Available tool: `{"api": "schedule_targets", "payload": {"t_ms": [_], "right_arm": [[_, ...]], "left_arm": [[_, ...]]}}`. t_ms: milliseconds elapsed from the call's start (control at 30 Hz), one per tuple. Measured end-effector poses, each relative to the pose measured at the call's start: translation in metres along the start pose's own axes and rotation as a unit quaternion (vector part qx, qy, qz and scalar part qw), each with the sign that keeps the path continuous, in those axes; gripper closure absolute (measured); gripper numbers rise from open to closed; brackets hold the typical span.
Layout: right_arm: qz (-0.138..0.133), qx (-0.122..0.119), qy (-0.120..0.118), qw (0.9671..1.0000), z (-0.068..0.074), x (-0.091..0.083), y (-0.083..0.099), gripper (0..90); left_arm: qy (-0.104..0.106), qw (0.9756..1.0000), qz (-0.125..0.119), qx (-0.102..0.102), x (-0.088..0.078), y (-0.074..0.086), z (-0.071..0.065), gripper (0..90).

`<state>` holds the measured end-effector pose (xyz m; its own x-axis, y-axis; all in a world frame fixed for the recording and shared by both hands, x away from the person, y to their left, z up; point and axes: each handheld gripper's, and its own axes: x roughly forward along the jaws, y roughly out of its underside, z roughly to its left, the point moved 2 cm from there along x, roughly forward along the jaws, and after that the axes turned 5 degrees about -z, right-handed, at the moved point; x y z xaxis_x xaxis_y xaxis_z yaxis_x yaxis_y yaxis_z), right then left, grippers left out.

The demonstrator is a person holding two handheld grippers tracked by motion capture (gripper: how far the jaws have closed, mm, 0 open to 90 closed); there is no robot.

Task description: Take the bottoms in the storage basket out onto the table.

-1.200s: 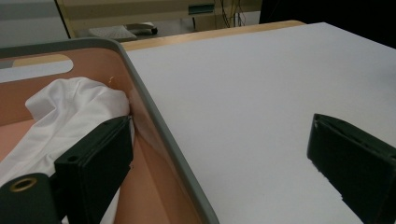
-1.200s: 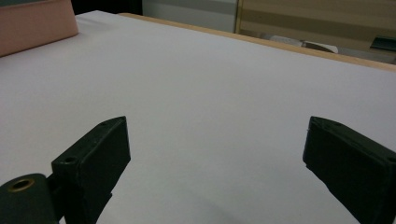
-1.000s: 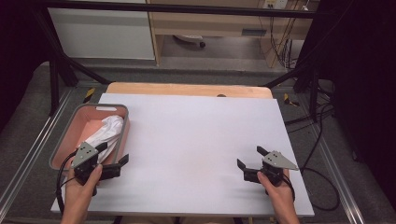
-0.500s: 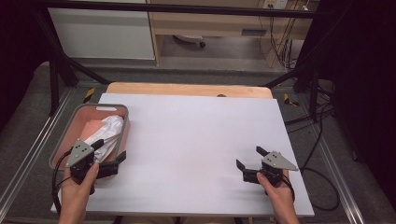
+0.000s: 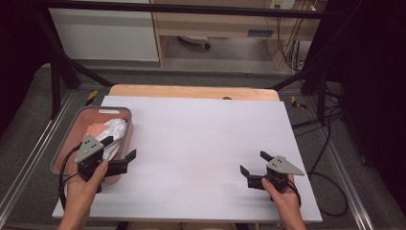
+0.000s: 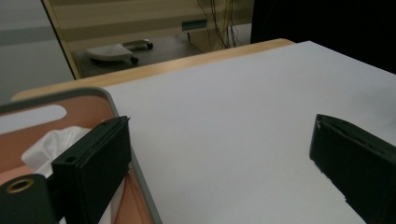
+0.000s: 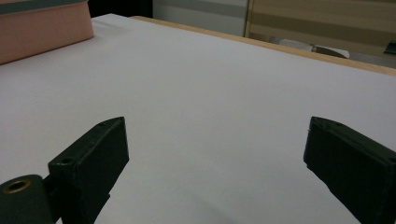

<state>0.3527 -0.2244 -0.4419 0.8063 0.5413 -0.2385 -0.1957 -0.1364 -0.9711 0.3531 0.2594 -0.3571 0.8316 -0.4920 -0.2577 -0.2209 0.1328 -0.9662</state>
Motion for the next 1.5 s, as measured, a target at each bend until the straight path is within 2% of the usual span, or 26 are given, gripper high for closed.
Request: {"api": "schedule_targets", "payload": {"t_ms": [67,200,333,400,500,633,667,700,767,933,1067,1133,1333,1500], "right_arm": [[0.002,-0.001,-0.002,1.0,0.001,-0.001,0.001,6.8],[0.005,-0.003,-0.003,1.0,0.003,0.0,0.0,6.6],[0.006,-0.002,-0.001,1.0,0.003,0.0,0.001,6.6],[0.008,-0.003,0.004,1.0,0.002,0.001,0.002,6.6],[0.011,-0.003,0.005,0.9999,0.001,0.002,0.003,6.8],[0.016,-0.009,0.003,0.9998,0.003,0.003,0.003,6.9],[0.016,-0.011,0.001,0.9998,0.004,0.003,0.002,6.9],[0.015,-0.014,-0.001,0.9998,0.006,0.003,0.002,6.9],[0.014,-0.013,-0.002,0.9998,0.007,0.002,0.001,6.9],[0.015,-0.012,0.001,0.9998,0.005,0.004,0.002,6.8],[0.018,-0.014,-0.001,0.9997,0.005,0.004,0.003,6.8],[0.02,-0.019,-0.002,0.9996,0.007,0.004,0.002,6.7],[0.029,-0.019,0.0,0.9994,0.009,0.003,0.002,6.7],[0.03,-0.016,0.001,0.9994,0.009,0.003,0.002,6.7]], "left_arm": [[-0.005,1.0,0.001,0.005,0.002,-0.006,0.002,5.8],[0.002,0.9999,0.016,-0.003,0.008,-0.019,0.01,6.2],[-0.008,0.9995,0.03,0.008,0.017,-0.029,0.021,6.4],[-0.008,0.9995,0.028,0.01,0.021,-0.031,0.028,6.6],[0.004,0.9988,0.049,-0.001,0.027,-0.029,0.042,8.7],[-0.016,0.998,0.059,-0.012,0.034,-0.025,0.063,9.7],[-0.019,0.9978,0.063,-0.011,0.035,-0.026,0.068,9.8],[-0.034,0.9968,0.073,-0.002,0.039,-0.025,0.075,9.9],[-0.039,0.9964,0.075,0.001,0.041,-0.025,0.079,10.0],[-0.056,0.9931,0.103,0.011,0.049,-0.021,0.091,9.5],[-0.055,0.9922,0.11,0.017,0.055,-0.017,0.096,8.5],[-0.059,0.991,0.119,0.021,0.059,-0.015,0.099,8.1],[-0.078,0.9881,0.13,0.024,0.06,-0.016,0.109,6.3],[-0.076,0.9866,0.144,0.014,0.063,-0.014,0.116,6.2]]}}
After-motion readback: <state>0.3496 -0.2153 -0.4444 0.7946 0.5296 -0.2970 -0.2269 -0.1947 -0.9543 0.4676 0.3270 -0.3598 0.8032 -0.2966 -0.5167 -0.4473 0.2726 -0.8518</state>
